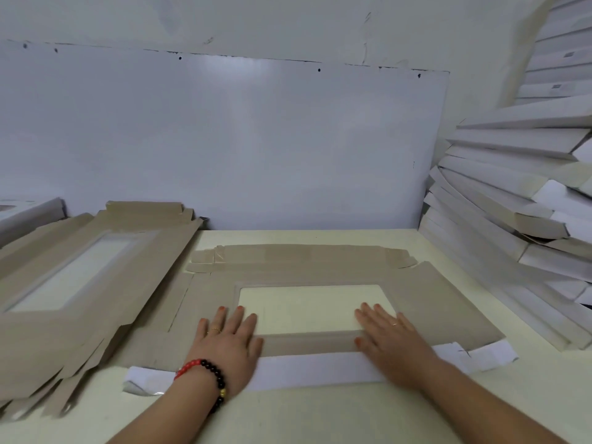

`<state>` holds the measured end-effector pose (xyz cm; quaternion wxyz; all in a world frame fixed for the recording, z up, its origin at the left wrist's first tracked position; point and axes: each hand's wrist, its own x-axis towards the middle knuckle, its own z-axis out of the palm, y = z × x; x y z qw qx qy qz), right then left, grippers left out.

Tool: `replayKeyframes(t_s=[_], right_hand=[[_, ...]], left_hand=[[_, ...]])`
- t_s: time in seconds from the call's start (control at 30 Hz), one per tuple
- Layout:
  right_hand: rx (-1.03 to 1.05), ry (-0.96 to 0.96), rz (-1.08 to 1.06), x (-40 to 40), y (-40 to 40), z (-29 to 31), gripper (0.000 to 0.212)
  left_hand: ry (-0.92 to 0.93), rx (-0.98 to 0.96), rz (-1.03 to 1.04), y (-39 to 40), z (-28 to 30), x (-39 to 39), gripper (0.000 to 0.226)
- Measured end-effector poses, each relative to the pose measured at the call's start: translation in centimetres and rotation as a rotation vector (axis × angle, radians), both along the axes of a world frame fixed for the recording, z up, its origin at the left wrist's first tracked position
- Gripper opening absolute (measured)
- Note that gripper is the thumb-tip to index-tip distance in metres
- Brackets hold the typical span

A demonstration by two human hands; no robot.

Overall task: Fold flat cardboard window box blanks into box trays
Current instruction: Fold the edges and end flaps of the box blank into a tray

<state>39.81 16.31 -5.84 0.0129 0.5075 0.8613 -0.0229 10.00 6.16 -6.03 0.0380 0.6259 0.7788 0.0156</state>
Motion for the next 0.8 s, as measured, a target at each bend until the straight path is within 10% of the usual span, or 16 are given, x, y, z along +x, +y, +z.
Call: replayKeyframes(t_s=[0.47, 0.8], right_hand=[[0.146, -0.006, -0.266, 12.5, -0.7, 1.8, 0.052], [0.108, 0.320, -0.146, 17.5, -5.0, 2.9, 0.039]], left_hand=[[0.108, -0.002, 0.117, -3.1, 1.9, -5.1, 0.054], [0.056, 0.101, -0.350, -4.7, 1.8, 2.6, 0.077]])
